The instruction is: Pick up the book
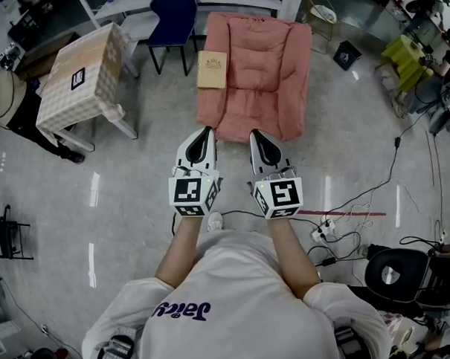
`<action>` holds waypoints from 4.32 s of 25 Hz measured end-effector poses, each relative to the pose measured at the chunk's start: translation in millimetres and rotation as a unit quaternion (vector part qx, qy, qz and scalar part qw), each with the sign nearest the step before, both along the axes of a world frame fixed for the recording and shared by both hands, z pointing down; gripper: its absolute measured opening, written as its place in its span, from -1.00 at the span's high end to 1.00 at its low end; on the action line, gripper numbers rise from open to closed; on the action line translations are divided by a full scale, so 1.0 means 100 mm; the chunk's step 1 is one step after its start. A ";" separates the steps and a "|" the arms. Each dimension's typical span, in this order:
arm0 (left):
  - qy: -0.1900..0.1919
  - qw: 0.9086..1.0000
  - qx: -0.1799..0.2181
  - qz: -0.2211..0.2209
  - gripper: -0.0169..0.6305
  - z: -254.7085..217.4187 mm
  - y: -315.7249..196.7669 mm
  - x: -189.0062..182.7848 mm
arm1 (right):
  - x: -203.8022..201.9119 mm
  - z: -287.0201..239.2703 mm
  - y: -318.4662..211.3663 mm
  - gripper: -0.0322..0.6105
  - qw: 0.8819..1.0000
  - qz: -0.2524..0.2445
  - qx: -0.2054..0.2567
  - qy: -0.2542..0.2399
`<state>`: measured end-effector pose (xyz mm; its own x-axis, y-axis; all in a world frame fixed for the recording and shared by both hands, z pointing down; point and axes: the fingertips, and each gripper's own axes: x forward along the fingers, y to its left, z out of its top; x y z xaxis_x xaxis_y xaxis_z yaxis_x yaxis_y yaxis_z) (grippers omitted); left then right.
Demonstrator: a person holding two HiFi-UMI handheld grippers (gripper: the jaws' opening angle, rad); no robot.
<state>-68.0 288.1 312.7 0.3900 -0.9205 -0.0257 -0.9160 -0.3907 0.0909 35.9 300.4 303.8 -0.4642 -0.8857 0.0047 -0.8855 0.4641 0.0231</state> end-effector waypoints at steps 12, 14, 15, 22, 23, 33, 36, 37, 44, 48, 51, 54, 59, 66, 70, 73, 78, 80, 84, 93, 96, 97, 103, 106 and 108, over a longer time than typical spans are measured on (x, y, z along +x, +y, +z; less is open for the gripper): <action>0.027 0.999 -0.045 0.003 0.90 0.47 -0.32 -0.72 | -0.76 0.34 -0.32 0.86 0.999 -0.024 -0.034 -0.012; 0.027 0.998 -0.062 0.009 0.90 0.58 -0.40 -0.72 | -0.76 0.37 -0.42 0.86 0.999 -0.021 -0.043 -0.011; 0.027 0.997 -0.067 0.011 0.90 0.62 -0.45 -0.70 | -0.74 0.38 -0.48 0.86 0.999 -0.020 -0.044 -0.011; 0.022 0.996 -0.080 0.007 0.90 0.67 -1.25 -0.53 | -0.53 0.53 -1.40 0.86 0.997 -0.032 -0.062 -0.035; 0.029 0.996 -0.084 0.008 0.90 0.66 -1.42 -0.49 | -0.49 0.53 -1.58 0.86 0.997 -0.037 -0.063 -0.037; -0.009 0.997 -0.076 -0.014 0.90 0.48 -2.66 0.04 | 0.13 0.56 -3.04 0.85 0.993 -0.057 -0.084 -0.068; -0.016 0.996 -0.089 -0.019 0.90 0.67 -2.84 0.10 | 0.22 0.85 -3.32 0.85 0.988 -0.062 -0.122 -0.076; -0.015 0.995 -0.098 -0.019 0.90 0.75 -2.91 0.12 | 0.24 0.97 -3.40 0.85 0.985 -0.064 -0.138 -0.076; -0.014 0.986 -0.165 -0.031 0.90 1.39 -3.52 -0.12 | 0.11 1.73 -3.95 0.85 0.970 -0.087 -0.225 -0.042; -0.011 0.981 -0.195 -0.015 0.90 1.83 -3.99 -0.31 | -0.10 2.18 -4.29 0.85 0.954 -0.094 -0.282 -0.048; -0.009 0.974 -0.228 -0.001 0.90 2.19 -4.30 -0.41 | -0.26 2.49 -4.47 0.85 0.937 -0.105 -0.326 -0.065; -0.008 0.965 -0.262 0.010 0.89 2.53 -4.59 -0.48 | -0.32 2.78 -4.71 0.82 0.927 -0.107 -0.354 -0.071; 0.002 0.953 -0.303 0.013 0.89 3.10 -5.05 -0.68 | -0.40 3.32 -5.10 0.52 0.908 -0.121 -0.394 -0.073; -0.003 0.932 -0.356 0.070 0.47 3.88 -5.46 -0.82 | -0.45 4.04 -5.47 0.21 0.889 -0.186 -0.416 -0.041; 0.012 0.917 -0.378 0.129 0.15 4.18 -5.67 -0.84 | -0.49 4.40 -5.67 0.10 0.865 -0.238 -0.434 -0.085; 0.031 0.901 -0.392 0.184 -0.01 4.39 -5.87 -0.83 | -0.51 4.70 -5.89 0.04 0.844 -0.271 -0.448 -0.120; 0.062 0.869 -0.423 0.250 -0.11 4.68 -6.15 -0.84 | -0.52 5.13 -6.27 0.00 0.825 -0.283 -0.468 -0.138; 0.071 0.856 -0.432 0.273 -0.11 4.74 -6.21 -0.77 | -0.52 5.24 -6.33 -0.02 0.820 -0.299 -0.466 -0.147; 0.063 0.842 -0.443 0.302 -0.11 4.87 -6.24 -0.63 | -0.62 5.24 -6.41 -0.02 0.788 -0.332 -0.461 -0.238; 0.101 0.835 -0.460 0.286 0.12 4.91 -6.20 -0.54 | -0.83 5.13 -6.44 0.02 0.755 -0.355 -0.464 -0.298; 0.100 0.830 -0.468 0.285 0.12 4.88 -6.20 -0.54 | -0.84 5.09 -6.44 0.04 0.756 -0.358 -0.467 -0.286; 0.100 0.829 -0.470 0.287 0.13 4.87 -6.20 -0.54 | -0.83 5.07 -6.44 0.04 0.757 -0.360 -0.466 -0.281; 0.109 0.825 -0.467 0.298 0.14 4.73 -6.21 -0.53 | -0.83 4.91 -6.46 0.05 0.763 -0.369 -0.464 -0.259; 0.109 0.826 -0.457 0.310 0.14 4.56 -6.21 -0.51 | -0.81 4.72 -6.46 0.05 0.770 -0.369 -0.459 -0.247; 0.104 0.829 -0.444 0.322 0.14 4.33 -6.16 -0.42 | -0.72 4.48 -6.40 0.05 0.779 -0.368 -0.448 -0.238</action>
<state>-110.4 -328.4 745.2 0.8807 -0.2142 0.4224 -0.4711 -0.4874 0.7352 -36.3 -339.9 751.4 -0.9830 -0.1188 0.1397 -0.1804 0.4906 -0.8525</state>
